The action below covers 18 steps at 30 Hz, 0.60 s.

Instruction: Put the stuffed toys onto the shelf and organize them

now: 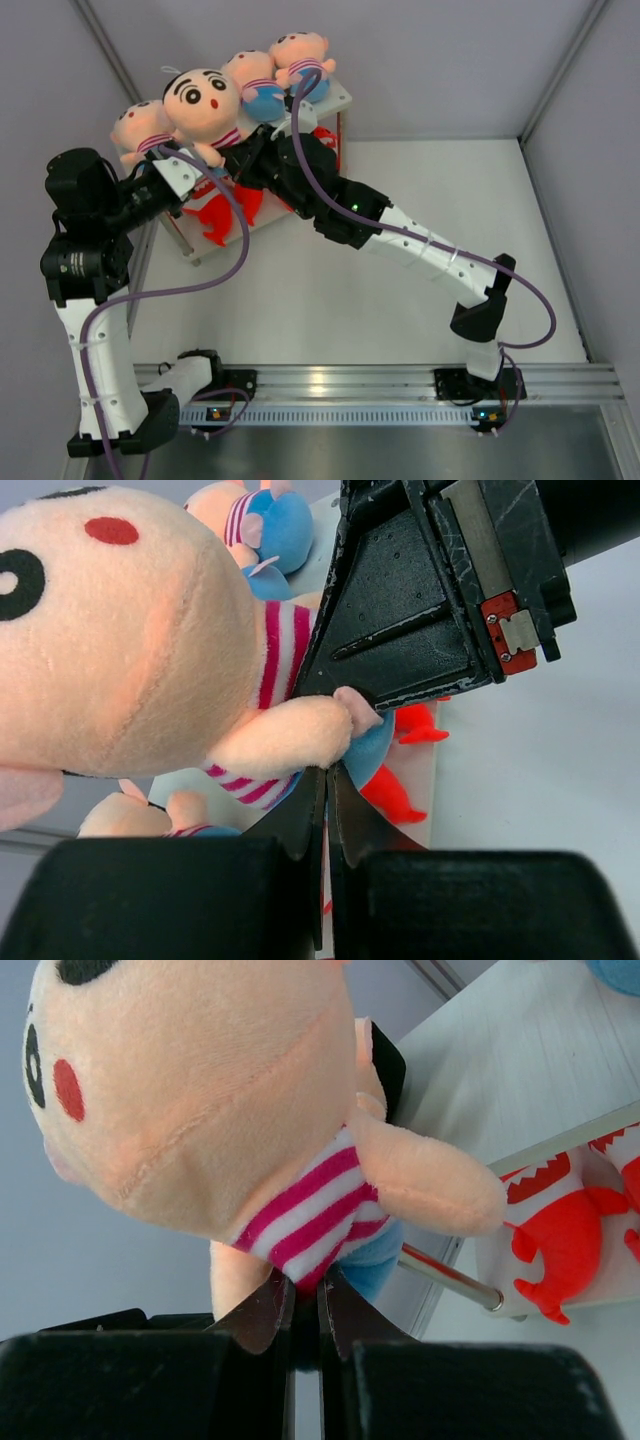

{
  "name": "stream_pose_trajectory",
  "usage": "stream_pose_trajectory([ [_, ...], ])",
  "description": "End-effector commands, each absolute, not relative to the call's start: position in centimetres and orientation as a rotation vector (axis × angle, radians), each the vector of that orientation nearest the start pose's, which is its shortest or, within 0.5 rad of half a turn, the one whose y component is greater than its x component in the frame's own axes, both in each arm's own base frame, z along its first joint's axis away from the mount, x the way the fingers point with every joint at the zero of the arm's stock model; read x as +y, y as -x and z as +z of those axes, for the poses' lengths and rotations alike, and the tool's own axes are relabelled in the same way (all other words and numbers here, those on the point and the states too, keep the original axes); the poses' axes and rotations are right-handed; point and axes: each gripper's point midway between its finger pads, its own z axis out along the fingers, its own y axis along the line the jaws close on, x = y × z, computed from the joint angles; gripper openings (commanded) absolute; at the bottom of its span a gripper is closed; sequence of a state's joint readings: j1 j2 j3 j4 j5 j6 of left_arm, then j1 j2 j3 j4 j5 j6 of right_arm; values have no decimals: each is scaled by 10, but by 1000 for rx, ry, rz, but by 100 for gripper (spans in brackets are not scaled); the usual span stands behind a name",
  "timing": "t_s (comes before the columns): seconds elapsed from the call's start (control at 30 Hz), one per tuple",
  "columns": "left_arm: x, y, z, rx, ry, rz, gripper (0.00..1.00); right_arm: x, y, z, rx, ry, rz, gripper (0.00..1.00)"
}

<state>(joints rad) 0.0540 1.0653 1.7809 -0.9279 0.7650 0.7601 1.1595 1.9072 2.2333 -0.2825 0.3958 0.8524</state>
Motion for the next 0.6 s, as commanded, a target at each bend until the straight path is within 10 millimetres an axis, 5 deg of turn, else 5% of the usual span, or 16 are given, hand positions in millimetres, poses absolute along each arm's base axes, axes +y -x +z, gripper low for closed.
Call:
stream_pose_trajectory([
  [0.0, -99, -248, 478, 1319, -1096, -154, 0, 508, -233, 535, 1554, -79, 1452, 0],
  [0.03, -100, -248, 476, 1320, -1099, -157, 5, 506, -232, 538, 1546, -82, 1456, 0],
  [0.07, -99, -247, 474, 1320, -1104, -152, 37, 506, -231, 539, 1543, -83, 1458, 0],
  [0.2, -97, -248, 465, 1303, -1147, -111, 66, 500, -232, 550, 1510, -103, 1471, 0],
  [0.57, -87, -260, 464, 1307, -1163, -14, 64, 522, -209, 542, 1558, -100, 1687, 0],
])
